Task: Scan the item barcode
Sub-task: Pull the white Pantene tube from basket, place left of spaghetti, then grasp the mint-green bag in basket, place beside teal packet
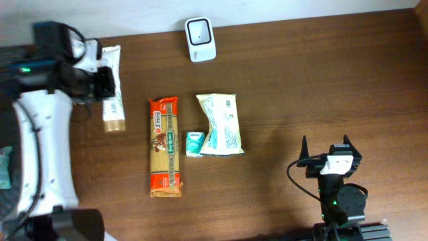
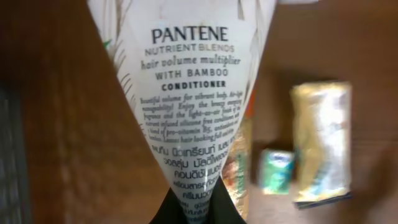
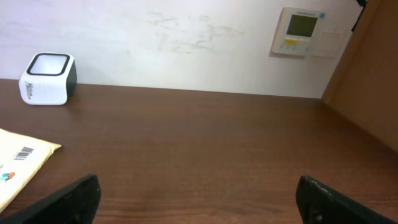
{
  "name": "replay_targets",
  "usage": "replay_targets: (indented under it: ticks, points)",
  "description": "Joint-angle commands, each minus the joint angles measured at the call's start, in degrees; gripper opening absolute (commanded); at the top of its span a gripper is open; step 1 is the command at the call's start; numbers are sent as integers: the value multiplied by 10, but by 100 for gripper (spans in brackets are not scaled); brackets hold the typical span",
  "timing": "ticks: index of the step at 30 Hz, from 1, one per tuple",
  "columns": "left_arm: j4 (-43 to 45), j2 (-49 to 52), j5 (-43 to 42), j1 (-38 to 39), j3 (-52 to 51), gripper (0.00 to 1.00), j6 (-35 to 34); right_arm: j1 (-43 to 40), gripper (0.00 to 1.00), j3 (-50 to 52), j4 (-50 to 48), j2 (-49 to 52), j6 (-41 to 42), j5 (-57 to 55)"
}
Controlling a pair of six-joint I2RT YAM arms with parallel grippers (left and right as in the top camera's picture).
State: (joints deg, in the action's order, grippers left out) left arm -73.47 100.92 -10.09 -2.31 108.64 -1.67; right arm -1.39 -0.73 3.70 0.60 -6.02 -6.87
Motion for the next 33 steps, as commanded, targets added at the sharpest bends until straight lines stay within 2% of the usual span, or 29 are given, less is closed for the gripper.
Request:
replay_targets:
  ticks: [1, 8, 11, 12, 13, 14, 15, 16, 19, 21, 26, 29, 31, 33]
  points:
    - [94, 12, 67, 51, -177, 0, -71, 4, 98, 4, 2, -4, 3, -9]
    - [282, 48, 43, 78, -365, 0, -113, 4, 98, 4, 2, -4, 3, -9]
    - [315, 56, 43, 98, -398, 1, -142, 4, 98, 4, 2, -4, 3, -9]
    - [315, 56, 41, 104, -398, 9, -146, 4, 98, 4, 2, -4, 3, -9]
    - [317, 56, 36, 108, -398, 28, -146, 4, 99, 4, 2, -4, 3, -9]
    - [316, 56, 27, 114, -397, 65, -146, 4, 98, 4, 2, -4, 3, -9]
    - [314, 56, 22, 117, -394, 92, -146, 3, 98, 4, 2, -4, 3, -9]
    - [304, 55, 20, 118, -385, 99, -146, 4, 98, 4, 2, -4, 3, -9]
    - [245, 39, 30, 118, -316, 99, -146, 4, 98, 4, 2, -4, 3, -9]
    - [195, 21, 62, 117, -240, 99, -144, 4, 98, 4, 2, -4, 3, -9]
    - [105, -31, 163, 91, -18, 99, -89, 4, 98, 4, 2, -4, 3, -9]
    - [87, -62, 250, 45, 79, 99, -49, 4, 98, 4, 2, -4, 3, -9]
    - [87, -83, 313, -6, 95, 99, -52, 4, 98, 4, 2, -4, 3, -9]
    - [78, -91, 333, -62, 95, 99, -82, 4, 98, 4, 2, -4, 3, -9]
